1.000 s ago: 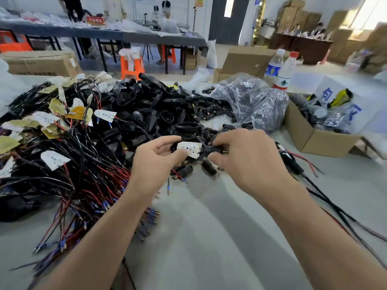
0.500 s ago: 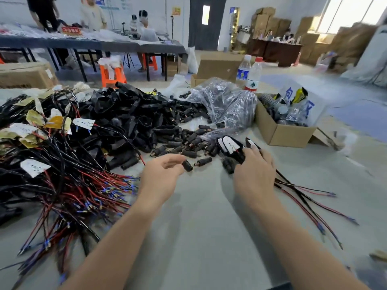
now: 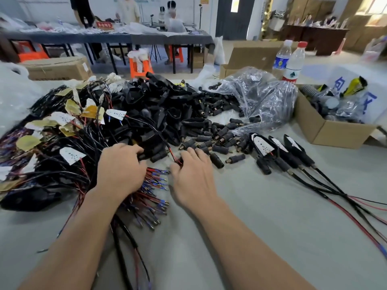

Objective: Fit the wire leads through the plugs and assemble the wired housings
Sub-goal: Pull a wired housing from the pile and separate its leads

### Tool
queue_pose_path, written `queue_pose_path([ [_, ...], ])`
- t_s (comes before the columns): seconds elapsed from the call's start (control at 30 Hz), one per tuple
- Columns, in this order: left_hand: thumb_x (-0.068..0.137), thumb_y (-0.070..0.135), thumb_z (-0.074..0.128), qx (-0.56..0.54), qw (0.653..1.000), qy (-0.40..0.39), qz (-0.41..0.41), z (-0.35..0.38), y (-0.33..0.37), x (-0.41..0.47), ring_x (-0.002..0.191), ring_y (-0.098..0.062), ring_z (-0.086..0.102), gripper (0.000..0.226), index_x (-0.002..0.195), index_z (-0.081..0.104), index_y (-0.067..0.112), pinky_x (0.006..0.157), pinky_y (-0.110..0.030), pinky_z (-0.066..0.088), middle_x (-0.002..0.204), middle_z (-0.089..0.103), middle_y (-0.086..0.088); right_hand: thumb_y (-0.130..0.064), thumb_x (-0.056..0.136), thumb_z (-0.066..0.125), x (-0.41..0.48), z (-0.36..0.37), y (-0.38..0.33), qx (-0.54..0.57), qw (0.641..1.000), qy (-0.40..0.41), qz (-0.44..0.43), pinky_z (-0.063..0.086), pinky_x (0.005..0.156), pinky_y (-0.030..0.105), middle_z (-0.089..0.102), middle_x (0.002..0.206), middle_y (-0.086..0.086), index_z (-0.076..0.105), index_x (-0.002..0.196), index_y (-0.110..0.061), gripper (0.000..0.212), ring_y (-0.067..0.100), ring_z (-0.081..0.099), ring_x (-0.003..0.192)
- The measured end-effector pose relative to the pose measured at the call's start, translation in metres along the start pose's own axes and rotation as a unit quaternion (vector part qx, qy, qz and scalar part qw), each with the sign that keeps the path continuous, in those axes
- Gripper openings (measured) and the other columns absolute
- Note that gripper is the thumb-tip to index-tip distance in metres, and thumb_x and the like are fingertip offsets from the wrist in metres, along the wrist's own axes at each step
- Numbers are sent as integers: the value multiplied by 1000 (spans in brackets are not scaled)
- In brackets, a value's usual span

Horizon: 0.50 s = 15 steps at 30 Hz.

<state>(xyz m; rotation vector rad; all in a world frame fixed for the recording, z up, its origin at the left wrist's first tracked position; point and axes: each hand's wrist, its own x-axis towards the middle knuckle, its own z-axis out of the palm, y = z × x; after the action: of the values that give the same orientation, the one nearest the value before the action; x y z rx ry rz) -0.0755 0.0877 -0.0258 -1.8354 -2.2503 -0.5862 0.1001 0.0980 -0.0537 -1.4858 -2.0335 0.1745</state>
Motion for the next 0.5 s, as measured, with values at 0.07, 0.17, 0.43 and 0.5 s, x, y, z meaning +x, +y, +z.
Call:
queue_pose_path([
  [0.07, 93, 35, 61, 13, 1000, 1, 25, 8, 0, -1, 94, -25, 69, 29, 120, 72, 29, 98, -39, 37, 89, 76, -2, -33, 100, 48, 8, 6, -10, 37, 999, 1, -9, 30, 113, 41, 62, 121, 3, 66, 114, -14, 30, 28, 45, 125],
  [0.17, 88, 27, 69, -22, 998, 23, 50, 8, 0, -2, 70, -22, 66, 29, 115, 76, 35, 83, -37, 36, 71, 73, 6, -14, 87, 61, 13, 10, -23, 82, 996, 5, -31, 30, 111, 36, 67, 118, 0, 68, 118, -16, 32, 25, 50, 121],
  [0.43, 84, 8, 67, -127, 987, -35, 90, 1, -2, -3, 82, -24, 64, 45, 107, 79, 45, 79, -31, 43, 94, 80, 7, -24, 89, 67, 29, 9, -14, 140, 989, -22, 53, 51, 91, 42, 74, 107, -2, 54, 134, -29, 47, 31, 61, 105],
  [0.5, 87, 15, 69, -132, 988, -29, 74, 2, -2, -4, 81, -19, 62, 38, 108, 79, 46, 78, -30, 46, 96, 80, 8, -22, 88, 72, 37, 9, -14, 147, 987, -35, 61, 50, 88, 38, 73, 100, -3, 58, 130, -27, 45, 30, 62, 103],
])
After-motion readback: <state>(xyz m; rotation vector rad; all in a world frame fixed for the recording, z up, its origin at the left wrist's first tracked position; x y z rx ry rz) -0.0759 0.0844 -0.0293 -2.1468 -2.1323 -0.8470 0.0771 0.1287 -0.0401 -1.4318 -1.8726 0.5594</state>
